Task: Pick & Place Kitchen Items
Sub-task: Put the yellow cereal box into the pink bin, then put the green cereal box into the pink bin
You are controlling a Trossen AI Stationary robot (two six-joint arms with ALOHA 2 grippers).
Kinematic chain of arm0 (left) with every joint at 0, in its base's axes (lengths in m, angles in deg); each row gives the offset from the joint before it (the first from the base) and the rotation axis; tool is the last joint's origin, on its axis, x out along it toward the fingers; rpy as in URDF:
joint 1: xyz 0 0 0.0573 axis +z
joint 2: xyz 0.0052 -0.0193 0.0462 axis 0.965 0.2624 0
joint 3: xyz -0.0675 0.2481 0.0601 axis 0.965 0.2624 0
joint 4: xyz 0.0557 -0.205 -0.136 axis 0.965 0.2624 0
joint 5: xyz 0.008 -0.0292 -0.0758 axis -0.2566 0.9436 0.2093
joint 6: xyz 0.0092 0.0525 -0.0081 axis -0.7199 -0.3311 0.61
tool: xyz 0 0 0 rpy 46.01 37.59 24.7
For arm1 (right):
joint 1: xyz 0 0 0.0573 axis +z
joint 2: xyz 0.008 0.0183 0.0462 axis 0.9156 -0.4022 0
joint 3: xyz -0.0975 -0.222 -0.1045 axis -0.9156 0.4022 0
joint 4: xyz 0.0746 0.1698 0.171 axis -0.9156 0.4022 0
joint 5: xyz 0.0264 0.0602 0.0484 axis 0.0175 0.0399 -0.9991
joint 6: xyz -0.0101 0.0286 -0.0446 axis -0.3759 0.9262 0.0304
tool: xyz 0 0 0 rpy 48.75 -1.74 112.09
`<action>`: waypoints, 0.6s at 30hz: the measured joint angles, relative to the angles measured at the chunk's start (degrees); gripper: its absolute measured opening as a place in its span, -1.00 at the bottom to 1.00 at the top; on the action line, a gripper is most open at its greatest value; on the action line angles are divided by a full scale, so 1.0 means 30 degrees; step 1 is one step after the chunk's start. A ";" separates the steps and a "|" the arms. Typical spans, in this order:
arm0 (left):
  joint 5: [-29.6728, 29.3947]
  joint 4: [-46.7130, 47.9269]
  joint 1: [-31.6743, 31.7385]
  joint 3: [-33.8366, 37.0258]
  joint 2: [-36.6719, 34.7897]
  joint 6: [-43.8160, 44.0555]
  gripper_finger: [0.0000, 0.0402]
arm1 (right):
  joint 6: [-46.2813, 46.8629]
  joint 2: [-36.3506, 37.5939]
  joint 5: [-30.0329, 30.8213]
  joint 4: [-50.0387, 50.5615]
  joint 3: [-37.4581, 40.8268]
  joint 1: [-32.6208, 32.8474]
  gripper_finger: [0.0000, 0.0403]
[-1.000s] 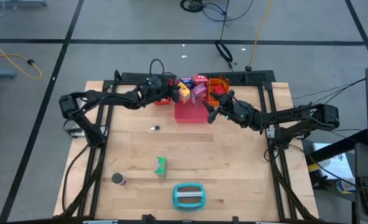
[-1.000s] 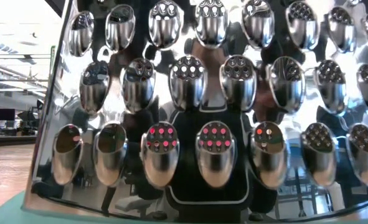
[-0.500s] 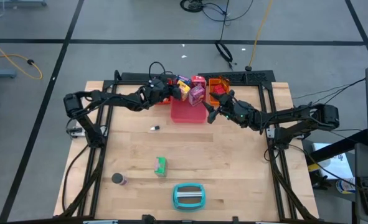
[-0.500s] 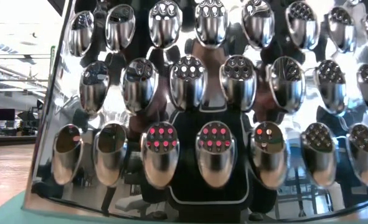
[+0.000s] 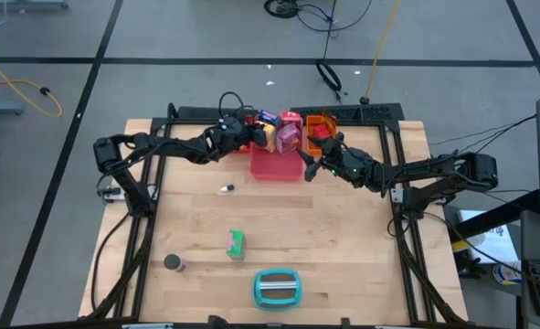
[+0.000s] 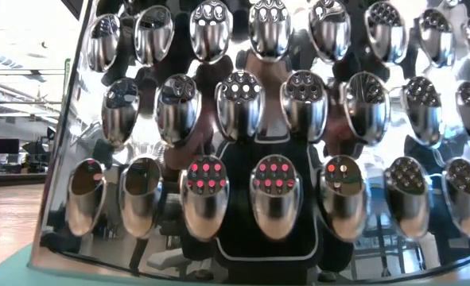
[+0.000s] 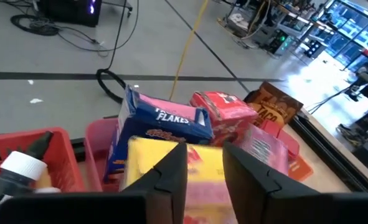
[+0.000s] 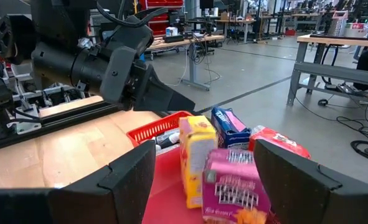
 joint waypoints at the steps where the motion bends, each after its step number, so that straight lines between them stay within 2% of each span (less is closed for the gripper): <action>1: 0.0002 0.0000 -0.0007 0.0000 0.0000 -0.0104 -0.48 | 0.0000 0.0000 -0.0007 -0.0002 0.0000 -0.0003 0.30; 8: 0.0285 -0.0099 -0.0007 0.0000 -0.0012 -0.1238 -0.38 | 0.0000 0.0000 -0.0007 0.0002 0.0000 -0.0003 0.30; 14: 0.4126 0.0401 -0.0255 0.0015 -0.0962 -0.4074 -0.37 | 0.0003 0.0000 -0.0007 0.0315 0.0000 -0.0001 0.30; 18: 0.7120 0.2333 -0.0688 0.0015 -0.2257 -0.6031 -0.37 | 0.0231 -0.0007 -0.0007 0.0589 -0.0006 -0.0001 0.30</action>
